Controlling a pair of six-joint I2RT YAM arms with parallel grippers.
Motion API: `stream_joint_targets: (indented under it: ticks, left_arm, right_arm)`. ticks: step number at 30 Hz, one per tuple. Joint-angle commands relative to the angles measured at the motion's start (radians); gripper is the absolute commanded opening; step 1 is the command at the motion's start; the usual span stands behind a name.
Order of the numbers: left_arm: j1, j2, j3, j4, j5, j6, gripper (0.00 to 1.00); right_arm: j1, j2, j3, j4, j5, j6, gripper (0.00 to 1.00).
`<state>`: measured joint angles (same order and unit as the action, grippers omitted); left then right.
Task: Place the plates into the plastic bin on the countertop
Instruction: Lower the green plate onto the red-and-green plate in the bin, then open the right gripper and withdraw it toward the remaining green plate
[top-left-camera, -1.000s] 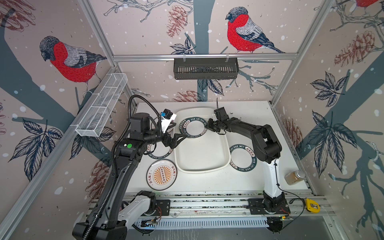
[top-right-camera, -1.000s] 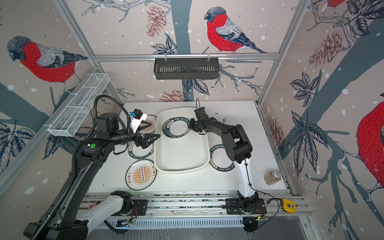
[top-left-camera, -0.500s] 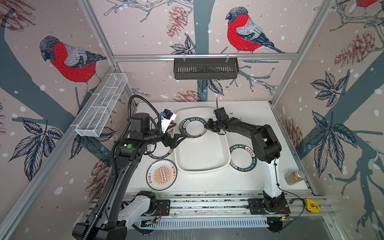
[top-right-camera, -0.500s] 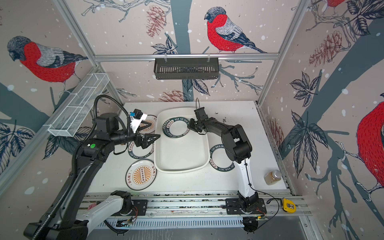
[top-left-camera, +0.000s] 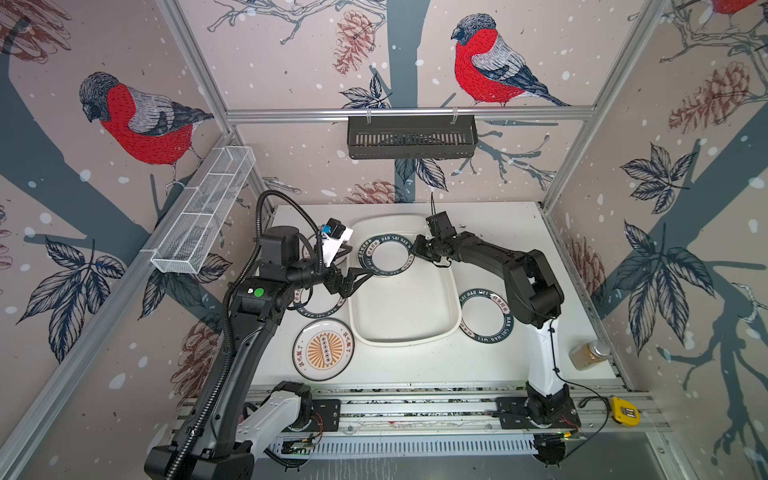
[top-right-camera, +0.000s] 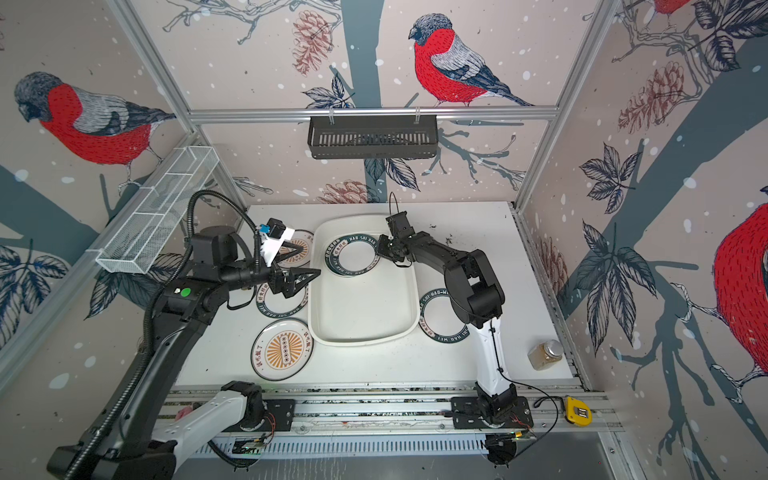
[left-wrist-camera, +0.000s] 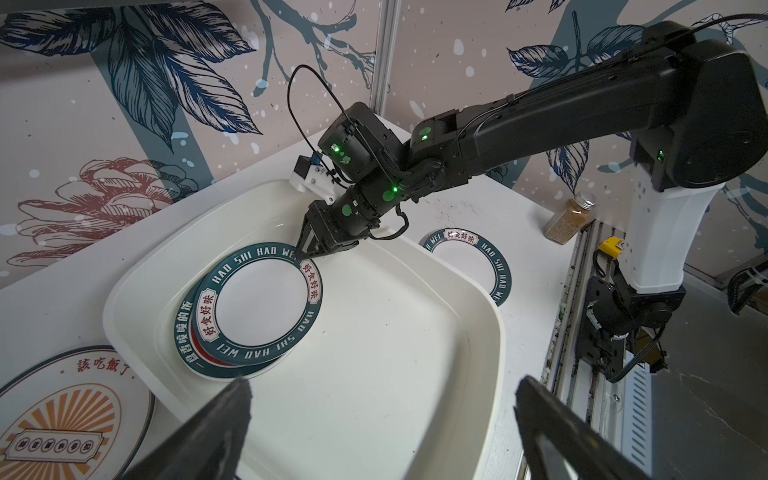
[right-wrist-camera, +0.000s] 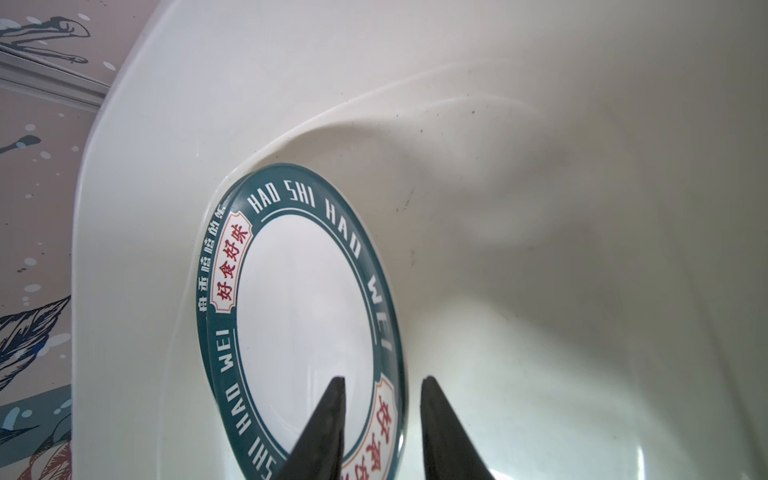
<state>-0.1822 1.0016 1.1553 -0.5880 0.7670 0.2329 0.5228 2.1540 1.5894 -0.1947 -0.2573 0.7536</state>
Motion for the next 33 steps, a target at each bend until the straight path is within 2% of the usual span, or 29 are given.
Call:
stream_joint_targets:
  ticks: [1,24,33]
  left_arm:
    - [0.000,-0.003,0.001,0.005,0.020,-0.001,0.98]
    - [0.000,-0.006,-0.002,0.005,0.019,0.000,0.98]
    - [0.000,-0.006,0.001,0.003,0.016,0.000,0.98]
  right_arm:
    - [0.005,0.005,0.011,-0.017,0.009,-0.019,0.33]
    - [0.032,0.070,0.110,-0.065,-0.013,-0.031,0.34]
    - [0.034,0.054,0.120,-0.071,0.006,-0.038,0.35]
